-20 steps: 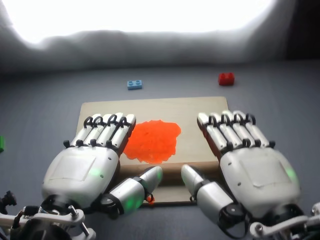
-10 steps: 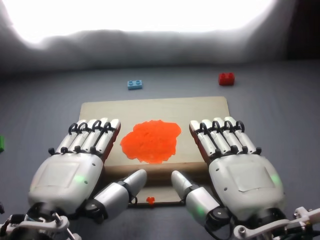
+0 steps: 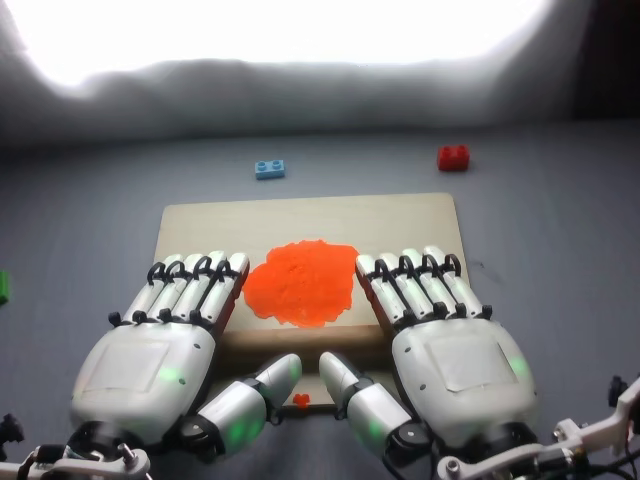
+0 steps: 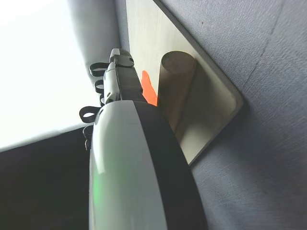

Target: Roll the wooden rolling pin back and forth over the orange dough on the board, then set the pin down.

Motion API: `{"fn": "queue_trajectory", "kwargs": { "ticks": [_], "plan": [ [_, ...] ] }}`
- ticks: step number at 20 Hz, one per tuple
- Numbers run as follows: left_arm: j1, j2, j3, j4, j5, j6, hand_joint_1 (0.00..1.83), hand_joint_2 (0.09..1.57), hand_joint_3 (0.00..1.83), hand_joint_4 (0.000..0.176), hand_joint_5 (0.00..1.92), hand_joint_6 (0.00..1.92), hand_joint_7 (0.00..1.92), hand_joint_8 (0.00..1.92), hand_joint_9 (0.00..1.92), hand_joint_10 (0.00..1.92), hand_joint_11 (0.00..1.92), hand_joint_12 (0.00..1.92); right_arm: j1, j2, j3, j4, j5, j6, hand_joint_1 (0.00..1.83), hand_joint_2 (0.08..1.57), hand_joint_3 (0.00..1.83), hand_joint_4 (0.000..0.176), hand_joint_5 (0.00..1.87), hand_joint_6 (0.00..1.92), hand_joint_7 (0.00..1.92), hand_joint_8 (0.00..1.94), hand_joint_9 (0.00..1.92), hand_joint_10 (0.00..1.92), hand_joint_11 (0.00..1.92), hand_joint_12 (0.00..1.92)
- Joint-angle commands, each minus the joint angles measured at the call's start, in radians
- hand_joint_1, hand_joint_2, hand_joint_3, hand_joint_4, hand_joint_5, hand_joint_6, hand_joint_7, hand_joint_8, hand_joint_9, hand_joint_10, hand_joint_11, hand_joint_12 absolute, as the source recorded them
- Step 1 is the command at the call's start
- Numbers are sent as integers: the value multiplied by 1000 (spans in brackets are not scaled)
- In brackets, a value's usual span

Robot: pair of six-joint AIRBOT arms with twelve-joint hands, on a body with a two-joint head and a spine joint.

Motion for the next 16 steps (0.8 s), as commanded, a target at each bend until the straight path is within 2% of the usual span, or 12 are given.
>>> {"fn": "queue_trajectory", "kwargs": {
  "ticks": [1,2,4,5,8,11,16],
  "plan": [
    [1,-3,7,60,-110,-6,0,1289,35,0,0,0,0,0,0,0,0,0,9,0,5,-108,89,7,0,1344,0,0,136,4,126,7,88,4,7,156],
    [3,-5,10,60,-112,-8,0,1289,34,0,0,0,0,0,0,0,0,0,10,-3,13,-108,88,10,0,1353,1,0,124,1,124,3,91,2,1,207],
    [9,-9,17,60,-112,-14,0,1292,34,0,0,0,0,0,0,0,0,0,9,-8,27,-108,87,11,0,1368,5,0,114,1,113,1,83,0,0,115],
    [10,-12,21,59,-113,-17,0,1300,37,0,0,0,0,0,0,0,0,0,9,-11,31,-108,88,10,0,1371,4,0,143,6,137,1,107,5,0,188],
    [11,-21,31,60,-113,-26,0,1284,27,0,0,0,0,0,0,0,0,0,13,-19,31,-102,93,-4,0,1367,0,0,129,3,135,2,101,4,0,229],
    [10,-30,36,60,-114,-31,0,1289,28,0,0,0,0,0,0,0,0,0,23,-32,36,-62,94,-15,0,1364,0,0,130,2,125,1,100,1,0,218],
    [6,-39,49,59,-114,-32,0,1295,29,0,0,0,0,0,0,0,0,0,27,-53,55,-61,93,-21,0,1355,0,0,144,5,145,4,111,4,0,269]
  ]
}}
